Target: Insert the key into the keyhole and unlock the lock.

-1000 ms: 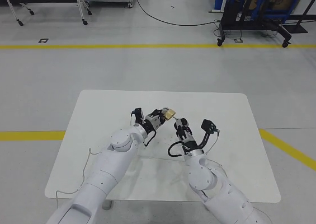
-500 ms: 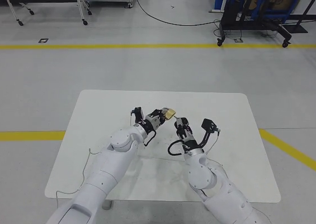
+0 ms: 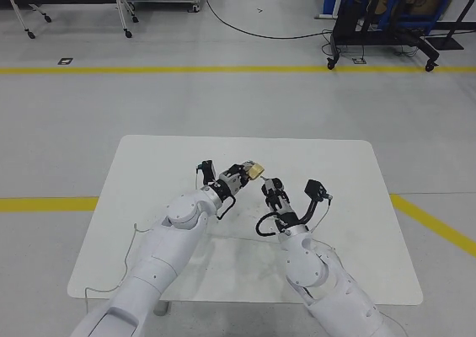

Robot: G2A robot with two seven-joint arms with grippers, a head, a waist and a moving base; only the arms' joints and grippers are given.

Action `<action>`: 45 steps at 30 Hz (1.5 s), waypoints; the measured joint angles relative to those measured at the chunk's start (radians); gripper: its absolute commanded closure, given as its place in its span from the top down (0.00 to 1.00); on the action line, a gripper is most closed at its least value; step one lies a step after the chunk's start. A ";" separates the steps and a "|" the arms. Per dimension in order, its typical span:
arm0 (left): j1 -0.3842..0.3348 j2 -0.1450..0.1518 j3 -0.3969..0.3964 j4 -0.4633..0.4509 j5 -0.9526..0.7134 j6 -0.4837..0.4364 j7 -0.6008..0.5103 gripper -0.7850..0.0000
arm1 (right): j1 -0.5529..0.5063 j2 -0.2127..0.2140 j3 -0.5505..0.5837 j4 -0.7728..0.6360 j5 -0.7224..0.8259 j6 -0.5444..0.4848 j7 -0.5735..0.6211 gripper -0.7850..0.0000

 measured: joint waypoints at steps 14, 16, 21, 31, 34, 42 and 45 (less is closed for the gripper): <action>0.003 0.000 -0.004 -0.003 0.017 -0.015 -0.030 0.00 | 0.010 -0.019 0.009 0.019 -0.007 0.018 0.000 0.00; 0.003 -0.001 -0.004 -0.003 0.018 -0.015 -0.030 0.00 | 0.010 -0.021 0.011 0.019 -0.010 0.017 0.002 0.00; 0.003 -0.001 -0.005 -0.002 0.027 -0.017 -0.025 0.00 | 0.006 -0.026 0.016 0.015 -0.018 0.016 0.007 0.00; 0.004 -0.003 -0.005 -0.003 0.038 -0.020 -0.023 0.00 | -0.007 -0.032 0.033 0.004 -0.024 0.009 0.030 0.00; 0.003 -0.003 -0.006 -0.002 0.041 -0.024 -0.028 0.00 | -0.005 -0.036 0.035 0.006 -0.026 0.013 0.032 0.00; 0.005 -0.003 -0.007 -0.005 0.059 -0.044 -0.040 0.00 | -0.002 -0.044 0.037 0.017 -0.030 0.017 0.039 0.00; 0.004 -0.002 -0.004 -0.006 0.076 -0.055 -0.040 0.00 | -0.002 -0.047 0.039 0.020 -0.032 0.017 0.044 0.00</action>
